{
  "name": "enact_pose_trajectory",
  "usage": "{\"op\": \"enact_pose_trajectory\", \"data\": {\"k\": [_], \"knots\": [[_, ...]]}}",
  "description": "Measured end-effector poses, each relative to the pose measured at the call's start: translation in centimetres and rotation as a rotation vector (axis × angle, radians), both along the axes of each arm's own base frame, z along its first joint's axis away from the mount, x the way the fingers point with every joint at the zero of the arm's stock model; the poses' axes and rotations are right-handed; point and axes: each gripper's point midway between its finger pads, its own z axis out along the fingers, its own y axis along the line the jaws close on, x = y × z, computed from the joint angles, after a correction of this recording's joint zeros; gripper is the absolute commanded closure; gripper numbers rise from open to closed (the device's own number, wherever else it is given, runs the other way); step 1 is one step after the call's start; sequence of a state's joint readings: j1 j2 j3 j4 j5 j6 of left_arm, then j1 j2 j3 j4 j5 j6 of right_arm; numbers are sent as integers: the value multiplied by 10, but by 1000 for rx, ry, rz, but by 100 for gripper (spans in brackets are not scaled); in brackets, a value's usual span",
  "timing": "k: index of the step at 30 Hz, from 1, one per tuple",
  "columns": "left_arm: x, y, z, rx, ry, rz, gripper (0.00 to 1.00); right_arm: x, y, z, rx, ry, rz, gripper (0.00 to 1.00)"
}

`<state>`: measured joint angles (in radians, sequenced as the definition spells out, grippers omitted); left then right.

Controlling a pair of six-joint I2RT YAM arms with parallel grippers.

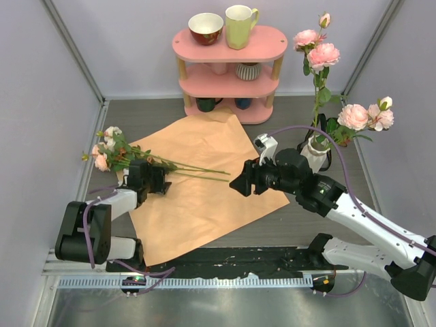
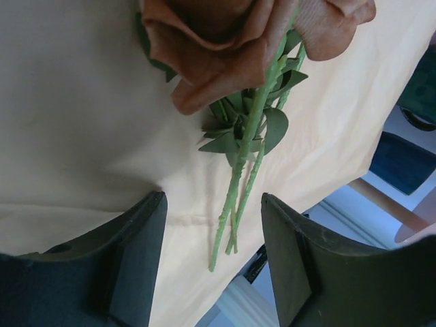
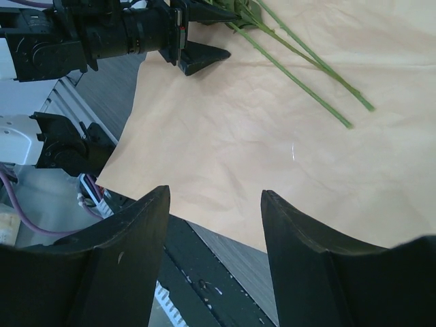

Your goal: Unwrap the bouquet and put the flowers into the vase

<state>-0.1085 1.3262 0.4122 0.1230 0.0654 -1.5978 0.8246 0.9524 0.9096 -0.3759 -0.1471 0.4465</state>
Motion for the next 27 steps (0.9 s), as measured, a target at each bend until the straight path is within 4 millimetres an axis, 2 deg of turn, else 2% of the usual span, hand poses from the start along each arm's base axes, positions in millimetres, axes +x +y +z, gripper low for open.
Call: {"op": "enact_pose_trajectory", "data": {"k": [5,12,24,26,27], "knots": [[12,-2,1,-37,-48,28,40,1,-2,-1,-8,1,-12,38],[17,3,1,-26,-83,54,44,1,-3,-2,-12,3,-14,38],[19,15,-8,26,-117,94,71,4,-4,-7,-27,6,-31,39],[21,15,-9,26,-122,93,79,5,-4,-10,-33,10,-34,38],[21,14,-9,26,-124,93,81,5,-4,-10,-34,10,-33,38]]}}
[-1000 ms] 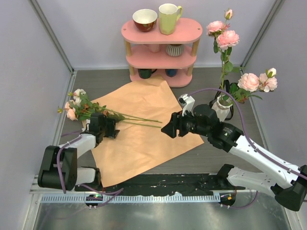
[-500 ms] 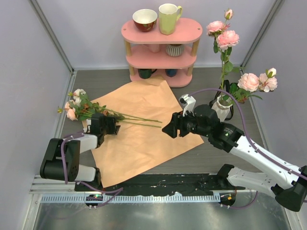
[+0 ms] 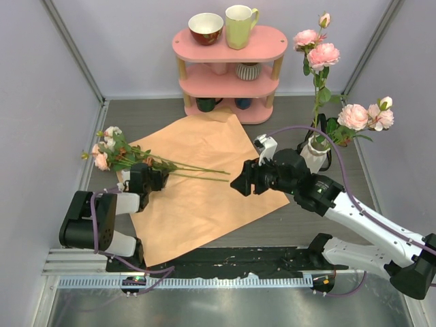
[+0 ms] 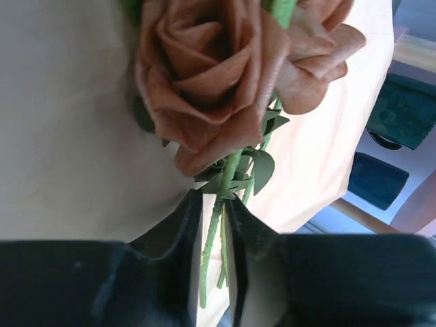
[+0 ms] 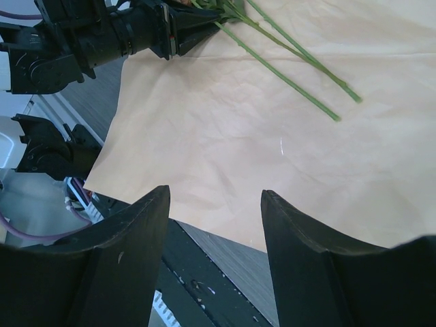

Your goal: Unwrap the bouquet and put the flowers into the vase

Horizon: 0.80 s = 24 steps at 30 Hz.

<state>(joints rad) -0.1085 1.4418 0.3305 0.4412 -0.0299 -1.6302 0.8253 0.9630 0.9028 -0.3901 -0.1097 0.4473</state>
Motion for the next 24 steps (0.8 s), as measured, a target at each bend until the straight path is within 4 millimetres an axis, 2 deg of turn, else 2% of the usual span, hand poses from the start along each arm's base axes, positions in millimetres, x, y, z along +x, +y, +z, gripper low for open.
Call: {"op": "enact_pose_trajectory", "data": {"k": [3,4,9,15,18,24], "knots": [[3,0,2,7,-18,-7,85,1,0,-1,-4,1,-4,39],[4,0,3,9,-24,-9,90,1,-1,-2,-5,2,-4,38],[5,-1,6,19,-42,-21,100,2,-1,-5,-13,5,-10,38],[5,-3,22,15,-91,-34,100,4,0,-9,-25,10,-12,38],[2,-2,41,12,-142,-33,100,5,0,-10,-31,10,-14,39],[-10,8,95,57,-265,-6,100,6,0,-13,-44,6,-14,38]]}}
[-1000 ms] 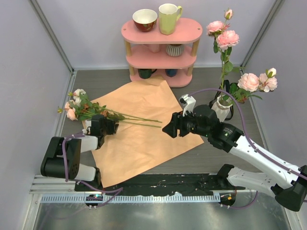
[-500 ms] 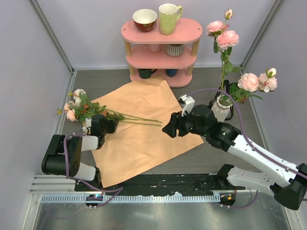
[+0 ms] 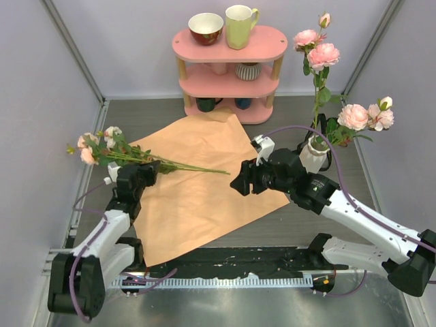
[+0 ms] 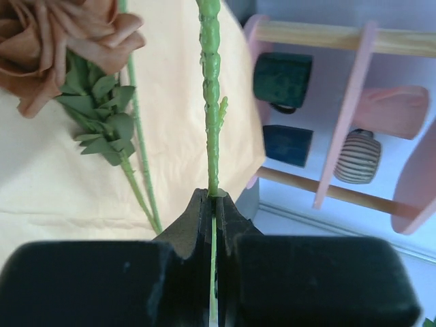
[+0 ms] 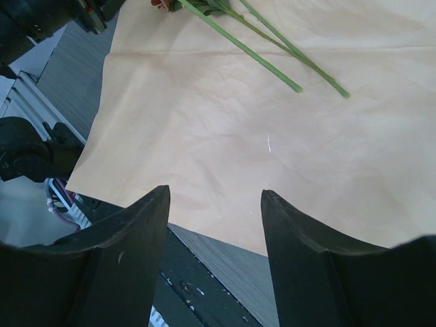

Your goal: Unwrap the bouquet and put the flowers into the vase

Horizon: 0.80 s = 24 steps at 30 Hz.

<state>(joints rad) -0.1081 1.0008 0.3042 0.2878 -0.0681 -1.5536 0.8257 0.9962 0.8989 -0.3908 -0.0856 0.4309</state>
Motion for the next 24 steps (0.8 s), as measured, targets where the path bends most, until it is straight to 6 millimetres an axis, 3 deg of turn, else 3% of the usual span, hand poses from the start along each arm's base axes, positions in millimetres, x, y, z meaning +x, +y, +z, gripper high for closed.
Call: {"op": "enact_pose_trajectory", "data": {"k": [8,13,17,20,24], "knots": [[-23,25,66,186,-132,54,100,2,-1,-3,-15,-5,-4,38],[-25,21,97,333,-204,-25,100,3,-1,-3,-17,-7,-6,39],[-20,-4,109,409,-263,-198,100,3,-1,-3,-18,-9,-6,38],[-11,-36,122,420,-336,-393,100,3,-1,-3,-18,-9,-6,38],[-11,-83,119,402,-415,-646,100,3,-1,-3,-18,-9,-6,39]]}}
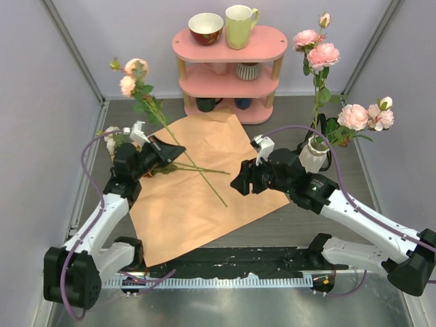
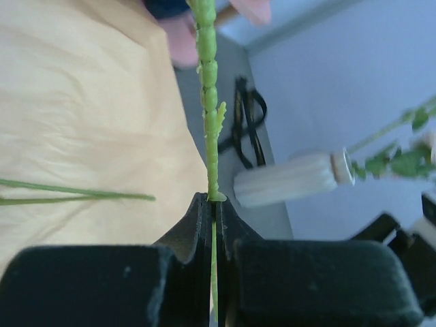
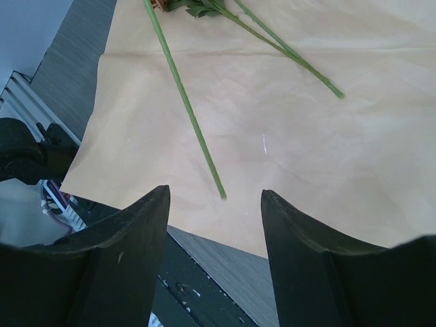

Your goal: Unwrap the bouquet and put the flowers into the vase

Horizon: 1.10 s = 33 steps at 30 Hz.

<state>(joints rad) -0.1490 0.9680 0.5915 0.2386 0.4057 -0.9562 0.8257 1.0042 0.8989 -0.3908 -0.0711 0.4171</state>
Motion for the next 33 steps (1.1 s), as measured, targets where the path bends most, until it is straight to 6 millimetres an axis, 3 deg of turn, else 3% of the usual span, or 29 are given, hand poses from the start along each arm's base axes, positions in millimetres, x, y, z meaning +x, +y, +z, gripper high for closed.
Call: {"op": "enact_pose_trajectory", "data": {"k": [3,7,10,14,19,23,33], "knots": [[-18,-46,-8,50,-13,-206,100,0,0,0,0,0,1,38],[-64,-117,-1,161,-110,-498,100,0,0,0,-1,1,-1,39],[-92,-149,11,226,-207,-636,100,1,-1,0,-2,-3,-8,39],[-98,-158,9,281,-260,-673,100,1,-5,12,25,-33,-25,41],[-105,-167,-11,366,-248,-711,100,0,-12,44,130,-109,-61,46],[-116,-174,-15,398,-263,-755,100,4,-16,62,198,-150,-110,50],[-122,-181,-5,420,-318,-777,100,16,-14,67,243,-144,-177,54]]}}
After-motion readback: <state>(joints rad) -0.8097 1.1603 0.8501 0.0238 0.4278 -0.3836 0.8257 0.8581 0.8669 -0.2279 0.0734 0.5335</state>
